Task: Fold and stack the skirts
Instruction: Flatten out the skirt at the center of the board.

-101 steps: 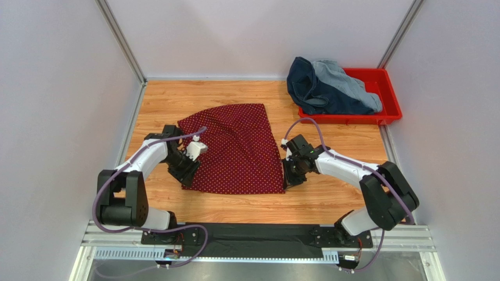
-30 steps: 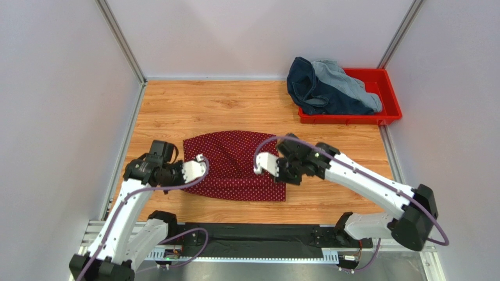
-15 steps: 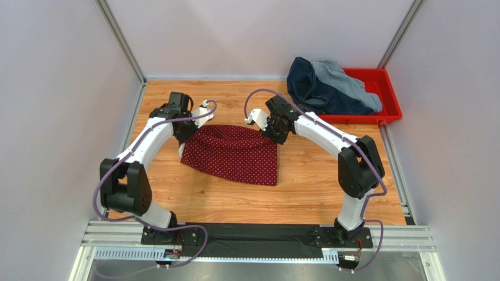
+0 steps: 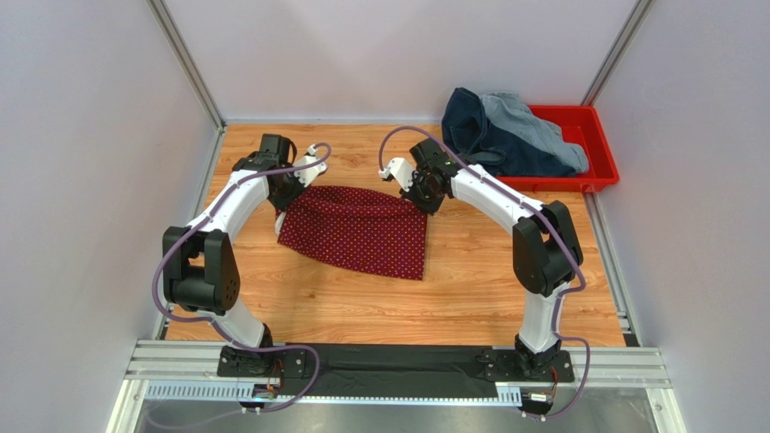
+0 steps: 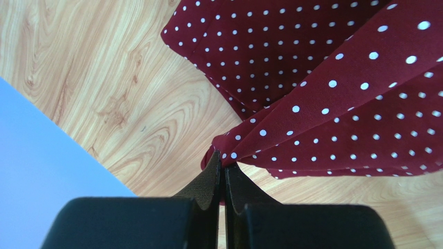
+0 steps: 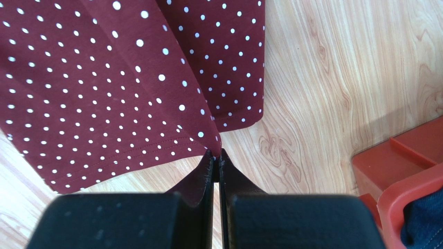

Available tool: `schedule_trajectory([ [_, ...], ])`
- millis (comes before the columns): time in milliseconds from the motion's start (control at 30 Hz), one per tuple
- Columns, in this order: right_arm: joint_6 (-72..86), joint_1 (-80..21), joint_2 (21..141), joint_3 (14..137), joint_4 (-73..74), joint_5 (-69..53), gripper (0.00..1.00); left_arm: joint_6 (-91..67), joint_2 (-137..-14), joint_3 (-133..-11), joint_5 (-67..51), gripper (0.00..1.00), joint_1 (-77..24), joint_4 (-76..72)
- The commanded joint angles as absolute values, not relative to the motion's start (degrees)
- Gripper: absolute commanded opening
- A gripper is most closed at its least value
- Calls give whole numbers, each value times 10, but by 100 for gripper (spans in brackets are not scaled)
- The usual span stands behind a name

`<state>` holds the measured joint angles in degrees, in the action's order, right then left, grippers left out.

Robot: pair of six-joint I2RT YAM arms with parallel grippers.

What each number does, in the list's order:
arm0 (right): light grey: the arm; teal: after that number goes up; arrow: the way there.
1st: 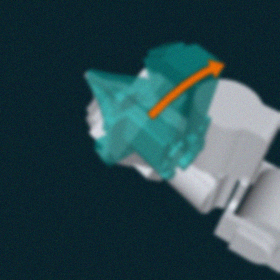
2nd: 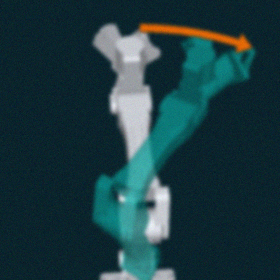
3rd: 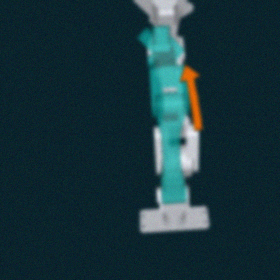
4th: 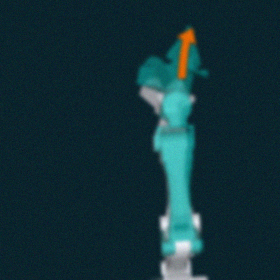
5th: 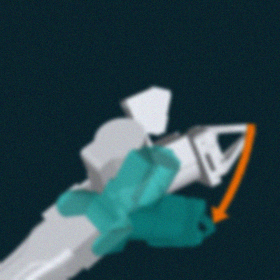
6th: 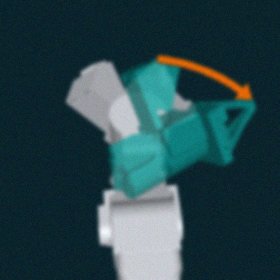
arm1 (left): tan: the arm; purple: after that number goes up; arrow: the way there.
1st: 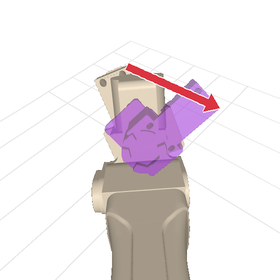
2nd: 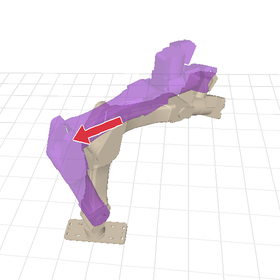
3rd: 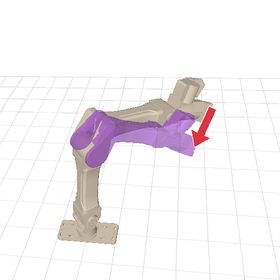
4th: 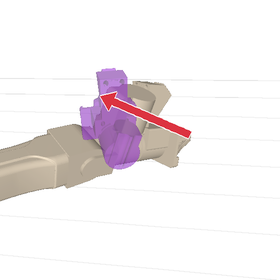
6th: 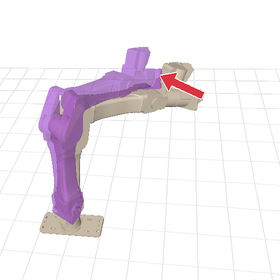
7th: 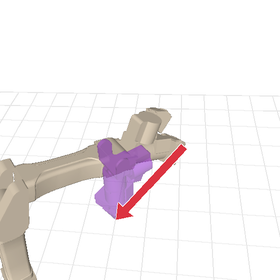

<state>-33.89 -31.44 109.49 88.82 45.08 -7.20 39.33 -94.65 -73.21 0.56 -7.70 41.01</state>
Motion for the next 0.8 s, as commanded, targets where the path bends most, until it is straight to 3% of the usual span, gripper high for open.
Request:
schedule_trajectory([
  [0, -306, -311, 1042, 903, 431, -85, 0, 377, -883, -749, -43, 0, -74, 420],
  [400, -223, -294, 837, 969, 354, -20, 0, 397, -693, -890, -57, 0, -71, 493],
  [767, -175, -294, 643, 950, 322, -81, 0, 376, -612, -1012, -121, 0, -70, 626],
])
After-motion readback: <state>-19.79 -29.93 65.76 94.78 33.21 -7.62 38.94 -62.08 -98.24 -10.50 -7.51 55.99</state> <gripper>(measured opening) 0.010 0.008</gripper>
